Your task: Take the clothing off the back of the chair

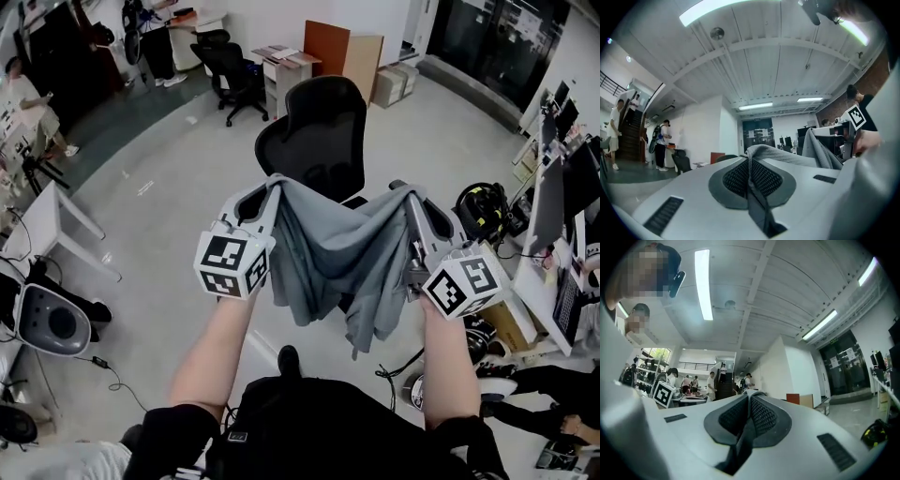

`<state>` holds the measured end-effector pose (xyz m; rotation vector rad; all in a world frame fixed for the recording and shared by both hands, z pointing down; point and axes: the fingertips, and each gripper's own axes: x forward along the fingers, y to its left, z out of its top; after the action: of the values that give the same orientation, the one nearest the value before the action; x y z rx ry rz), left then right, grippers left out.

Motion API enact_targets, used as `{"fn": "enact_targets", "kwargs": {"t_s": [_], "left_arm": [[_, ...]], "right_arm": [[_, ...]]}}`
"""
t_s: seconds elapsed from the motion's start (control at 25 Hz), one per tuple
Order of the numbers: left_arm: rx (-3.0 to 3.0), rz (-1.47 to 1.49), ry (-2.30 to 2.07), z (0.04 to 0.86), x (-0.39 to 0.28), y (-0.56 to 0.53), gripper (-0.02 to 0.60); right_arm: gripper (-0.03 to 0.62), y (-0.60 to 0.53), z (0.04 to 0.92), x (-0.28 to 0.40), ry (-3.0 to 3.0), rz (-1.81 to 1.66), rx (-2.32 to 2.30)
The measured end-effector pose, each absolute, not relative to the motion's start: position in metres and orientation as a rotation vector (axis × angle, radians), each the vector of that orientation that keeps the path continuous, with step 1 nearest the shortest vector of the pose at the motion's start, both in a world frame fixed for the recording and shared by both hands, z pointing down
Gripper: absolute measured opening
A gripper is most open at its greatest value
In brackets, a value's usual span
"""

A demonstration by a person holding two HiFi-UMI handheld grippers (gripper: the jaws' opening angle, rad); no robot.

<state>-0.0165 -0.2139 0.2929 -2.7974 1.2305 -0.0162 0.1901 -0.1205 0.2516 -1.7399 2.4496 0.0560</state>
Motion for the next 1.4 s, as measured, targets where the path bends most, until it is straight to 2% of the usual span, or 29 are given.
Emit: {"fn": "enact_targets", "kwargs": {"t_s": [0.36,0.76,1.24,1.4], "left_arm": [[-2.890,-0.160,1.215,0.354,-0.037,-0.286,0.011],[-2.897,-0.211,1.214,0.369,-0.002,-0.311,0.011],[-2.851,-0.219,1.277,0.360,0.032,-0.311,0.011],[-2.802,-0.167,1.276,0.333,0.036,-0.303,0.011]], "right_arm": [[0.026,-0.178,0.323,0.193,2.358,-0.206,-1.905],[0.026,-0.201,0.351,0.233,2.349,-0.282,-1.917],[0.026,-0.205,0.326,0.273,2.438,-0.170,-1.848],[0.026,-0.200,0.297,0.277,2.458,-0.067,-1.799]]}}
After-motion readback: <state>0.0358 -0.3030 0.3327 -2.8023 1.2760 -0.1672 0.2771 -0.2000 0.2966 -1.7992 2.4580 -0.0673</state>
